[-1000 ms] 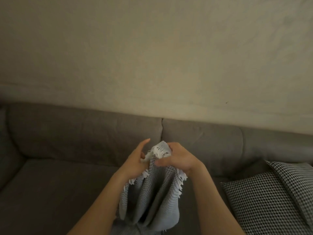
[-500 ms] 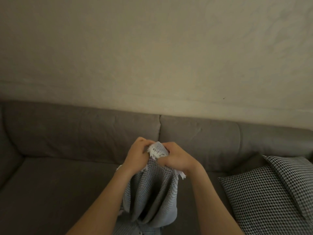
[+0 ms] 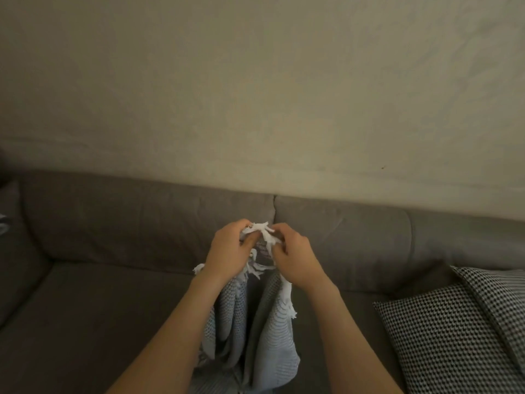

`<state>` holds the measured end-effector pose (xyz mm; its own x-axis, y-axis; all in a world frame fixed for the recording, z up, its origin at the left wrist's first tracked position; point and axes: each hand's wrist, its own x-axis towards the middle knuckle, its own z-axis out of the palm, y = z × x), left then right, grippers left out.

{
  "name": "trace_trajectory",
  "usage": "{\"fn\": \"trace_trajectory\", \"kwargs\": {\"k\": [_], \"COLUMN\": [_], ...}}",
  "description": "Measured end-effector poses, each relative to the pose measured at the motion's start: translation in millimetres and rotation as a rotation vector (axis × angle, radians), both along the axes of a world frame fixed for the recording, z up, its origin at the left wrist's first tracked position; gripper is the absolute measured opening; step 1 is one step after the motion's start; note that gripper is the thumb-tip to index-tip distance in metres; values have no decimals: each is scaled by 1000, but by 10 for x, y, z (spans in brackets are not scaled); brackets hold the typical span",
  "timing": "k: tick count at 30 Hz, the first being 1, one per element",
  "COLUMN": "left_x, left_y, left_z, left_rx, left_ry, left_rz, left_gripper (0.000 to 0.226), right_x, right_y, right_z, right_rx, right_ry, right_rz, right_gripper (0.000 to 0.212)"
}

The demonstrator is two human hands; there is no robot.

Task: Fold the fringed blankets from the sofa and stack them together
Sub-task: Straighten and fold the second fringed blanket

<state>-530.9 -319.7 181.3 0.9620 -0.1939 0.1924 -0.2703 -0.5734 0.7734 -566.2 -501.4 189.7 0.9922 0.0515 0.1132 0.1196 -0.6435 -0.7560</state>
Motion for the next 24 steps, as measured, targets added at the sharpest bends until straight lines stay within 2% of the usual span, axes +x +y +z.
{"fn": "trace_trajectory", "kwargs": {"k": [2, 5, 9, 11, 14, 16, 19, 22, 24], "left_x": [3, 12, 40, 79, 125, 134, 97, -9, -94], "left_y": [5, 39, 115, 165, 218, 229, 208, 174, 187], "left_z": [26, 80, 219, 276, 272, 216, 63, -69, -114], "left_rx": [8, 3, -103, -156, -146, -141, -119, -76, -75], "left_ry": [-41, -132, -201, -220, -189, -119, 8, 126, 182], "left_rz": [18, 53, 248, 393, 558, 637, 632, 505, 350], "left_gripper": [19, 11, 19, 18, 24, 27, 28, 21, 12], "right_x": [1, 12, 9, -64, -193, -203, -123, -93, -92], "right_y": [25, 25, -130, -233, -328, -346, -308, -196, -129], "right_z": [16, -54, -354, -566, -774, -756, -563, -232, -53], "right_rx": [-128, -296, -416, -439, -442, -351, -84, 211, 313], "right_ry": [-37, -14, 306, 471, 589, 595, 483, 356, 322], "right_rz": [-65, -114, -92, -79, -87, -97, -72, -74, -56], "right_gripper": [31, 6, 4, 14, 23, 13, 37, 39, 37]}}
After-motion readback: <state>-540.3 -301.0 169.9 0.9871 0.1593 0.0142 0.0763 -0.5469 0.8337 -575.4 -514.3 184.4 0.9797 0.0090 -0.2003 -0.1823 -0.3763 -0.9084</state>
